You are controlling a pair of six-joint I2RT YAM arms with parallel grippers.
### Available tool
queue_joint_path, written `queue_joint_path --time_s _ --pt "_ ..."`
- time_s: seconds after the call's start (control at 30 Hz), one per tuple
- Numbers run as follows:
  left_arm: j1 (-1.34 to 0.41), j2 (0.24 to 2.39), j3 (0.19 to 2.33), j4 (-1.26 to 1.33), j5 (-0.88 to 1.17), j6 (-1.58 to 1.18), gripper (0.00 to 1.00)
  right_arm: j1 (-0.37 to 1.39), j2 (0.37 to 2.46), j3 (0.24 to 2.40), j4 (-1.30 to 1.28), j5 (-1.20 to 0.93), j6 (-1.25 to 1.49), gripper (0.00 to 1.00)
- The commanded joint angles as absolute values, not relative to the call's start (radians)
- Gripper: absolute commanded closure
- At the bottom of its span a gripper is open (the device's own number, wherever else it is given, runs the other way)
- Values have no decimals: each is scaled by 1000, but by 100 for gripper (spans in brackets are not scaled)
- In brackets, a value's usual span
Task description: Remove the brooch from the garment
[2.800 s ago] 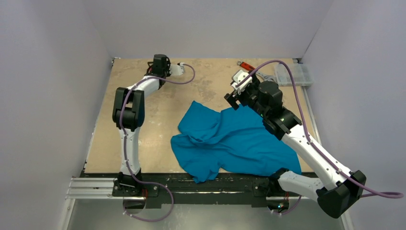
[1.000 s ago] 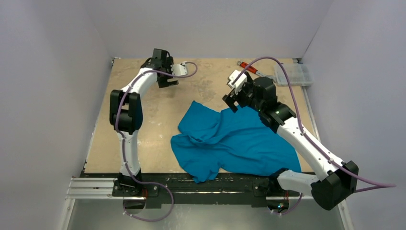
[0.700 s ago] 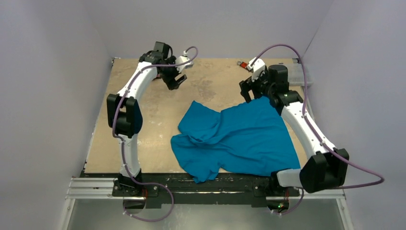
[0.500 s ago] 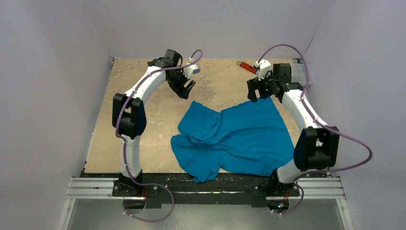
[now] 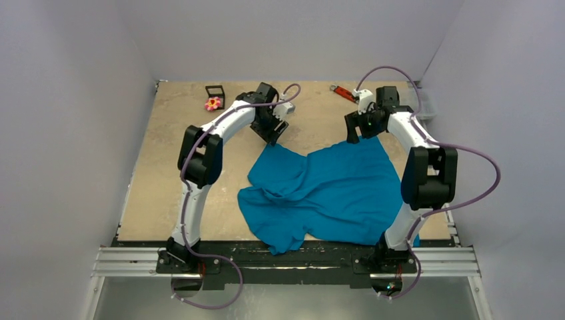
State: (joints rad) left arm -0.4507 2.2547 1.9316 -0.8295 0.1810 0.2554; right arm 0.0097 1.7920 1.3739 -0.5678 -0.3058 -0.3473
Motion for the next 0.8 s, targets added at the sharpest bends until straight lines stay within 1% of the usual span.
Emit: queue_joint_path --time_s 0.0,0.13,0.2,0.23,0.33,0.47,0.5,0.57,0.6,0.67,0.77 --pt "-470 2295 2017 -866 120 237 39 2 1838 1441 -578 -313 -382 19" --pt "-474 2327 2040 -867 109 216 41 3 1858 1452 -578 -323 -382 20" --pt "-474 2342 2045 -861 108 212 43 3 1861 1452 -578 -322 -383 20" --pt "-475 2347 2046 -858 107 213 47 2 1861 1450 -577 -320 -385 20" --pt "-478 2365 2050 -857 111 220 60 3 1866 1443 -581 -314 -398 20" --pt "-485 2398 2088 -898 111 220 74 3 1890 1442 -588 -297 -439 21" --pt "-483 2412 2111 -918 108 211 81 2 1902 1446 -594 -294 -453 22" --pt "-472 2429 2153 -961 108 193 97 2 1936 1461 -612 -285 -479 24" --pt "-465 2425 2164 -970 109 182 100 3 1953 1469 -621 -280 -493 26" --pt "-454 2405 2165 -972 96 177 100 3 1988 1481 -634 -261 -506 30" --pt "-445 2369 2166 -962 31 198 100 3 2026 1486 -630 -218 -520 34"
